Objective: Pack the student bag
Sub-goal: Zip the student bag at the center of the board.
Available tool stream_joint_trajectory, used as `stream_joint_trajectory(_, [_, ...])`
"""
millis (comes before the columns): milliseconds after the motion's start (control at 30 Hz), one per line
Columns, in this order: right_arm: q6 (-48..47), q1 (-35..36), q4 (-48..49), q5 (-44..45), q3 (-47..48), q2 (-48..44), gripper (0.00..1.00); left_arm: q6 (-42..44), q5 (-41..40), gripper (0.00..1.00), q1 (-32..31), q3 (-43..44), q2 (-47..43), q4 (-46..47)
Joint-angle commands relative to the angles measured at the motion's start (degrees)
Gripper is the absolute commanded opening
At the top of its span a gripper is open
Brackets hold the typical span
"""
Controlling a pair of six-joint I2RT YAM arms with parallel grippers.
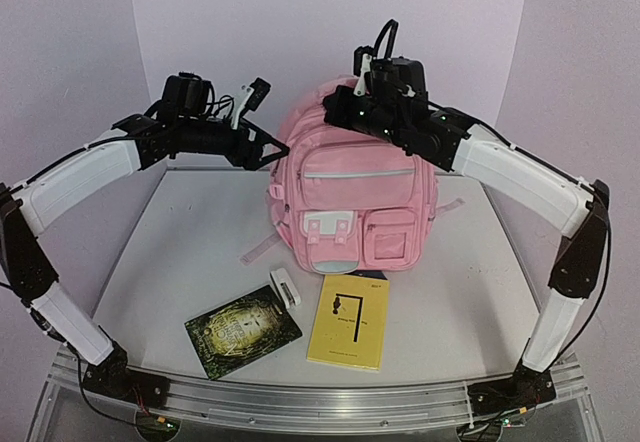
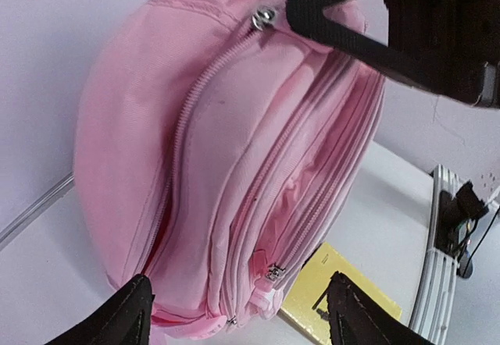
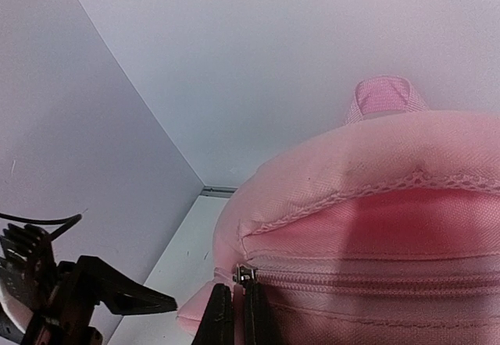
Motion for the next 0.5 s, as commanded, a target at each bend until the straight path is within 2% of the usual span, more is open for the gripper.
stream_joint_trajectory(0, [-0.8,0.3,0.6,0.8,-0.9,-3.3,0.00,-9.0,-5.4,0.79,1.8,-6.5,-6.1,5.5])
stream_joint_trajectory(100, [-1.7,0.3,0.5,-0.5,-0.4,-2.9,0.00,-13.7,-4.7,0.77,5.0,-11.8,-7.1,6.7])
stream_joint_trajectory(233, [-2.0,0.3,0.5,-1.4,-0.5,-2.7,0.00,-18.9,0.2,0.76,8.9,-18.6,-7.2,12.2])
stream_joint_trajectory(333, [-1.9,0.3,0.5,-1.7,-0.6,-2.5,0.00,-20.3,2.7,0.75,9.0,-20.0,-5.5,14.5])
stream_joint_trajectory(467, [-1.6,0.5,0.4,-1.9,-0.7,-2.4,0.00,-21.5,1.4,0.72,9.2,-19.2,-1.9,15.0])
